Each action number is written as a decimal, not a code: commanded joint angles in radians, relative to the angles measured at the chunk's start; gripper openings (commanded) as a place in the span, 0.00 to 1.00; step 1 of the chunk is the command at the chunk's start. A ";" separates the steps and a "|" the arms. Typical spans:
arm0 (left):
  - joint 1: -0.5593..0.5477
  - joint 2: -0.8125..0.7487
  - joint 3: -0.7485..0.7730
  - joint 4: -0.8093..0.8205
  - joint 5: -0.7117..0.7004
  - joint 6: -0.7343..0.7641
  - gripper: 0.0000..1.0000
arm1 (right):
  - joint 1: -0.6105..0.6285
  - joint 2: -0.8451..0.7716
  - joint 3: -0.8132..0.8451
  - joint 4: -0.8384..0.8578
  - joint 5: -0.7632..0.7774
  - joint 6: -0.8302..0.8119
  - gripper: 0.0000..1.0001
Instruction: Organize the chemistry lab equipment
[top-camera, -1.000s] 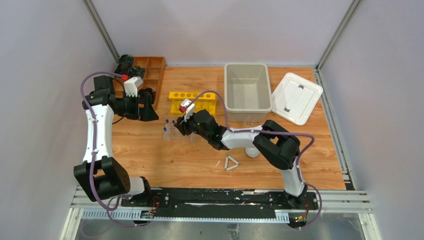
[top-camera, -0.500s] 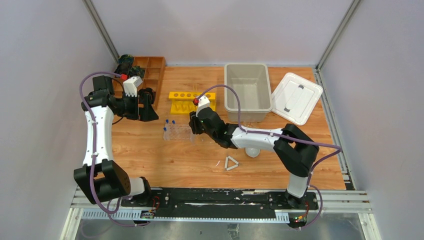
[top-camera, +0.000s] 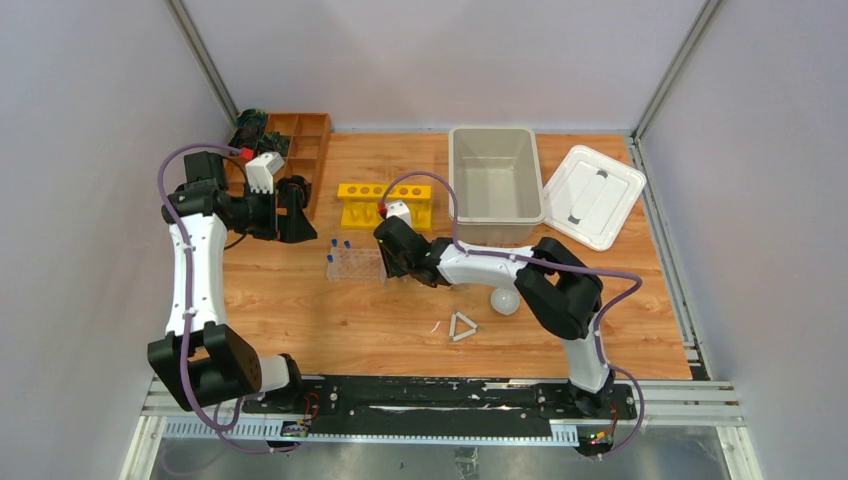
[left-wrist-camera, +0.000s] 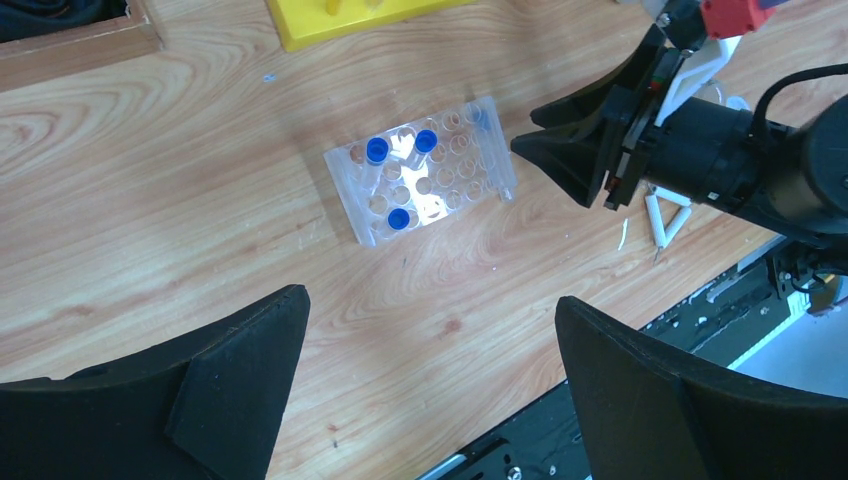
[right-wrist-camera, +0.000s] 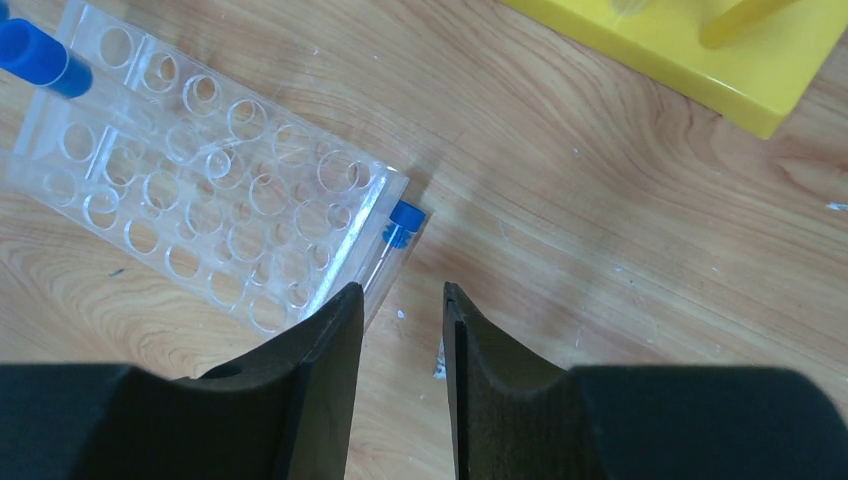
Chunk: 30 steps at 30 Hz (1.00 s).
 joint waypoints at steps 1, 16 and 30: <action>0.003 -0.024 0.021 0.006 0.004 0.001 1.00 | -0.010 0.041 0.067 -0.071 0.002 0.010 0.39; 0.004 -0.028 0.015 0.006 0.003 0.016 1.00 | -0.012 0.135 0.149 -0.082 -0.005 0.013 0.39; 0.004 -0.028 0.021 0.006 0.025 0.008 1.00 | -0.034 0.121 0.134 -0.122 0.033 0.013 0.10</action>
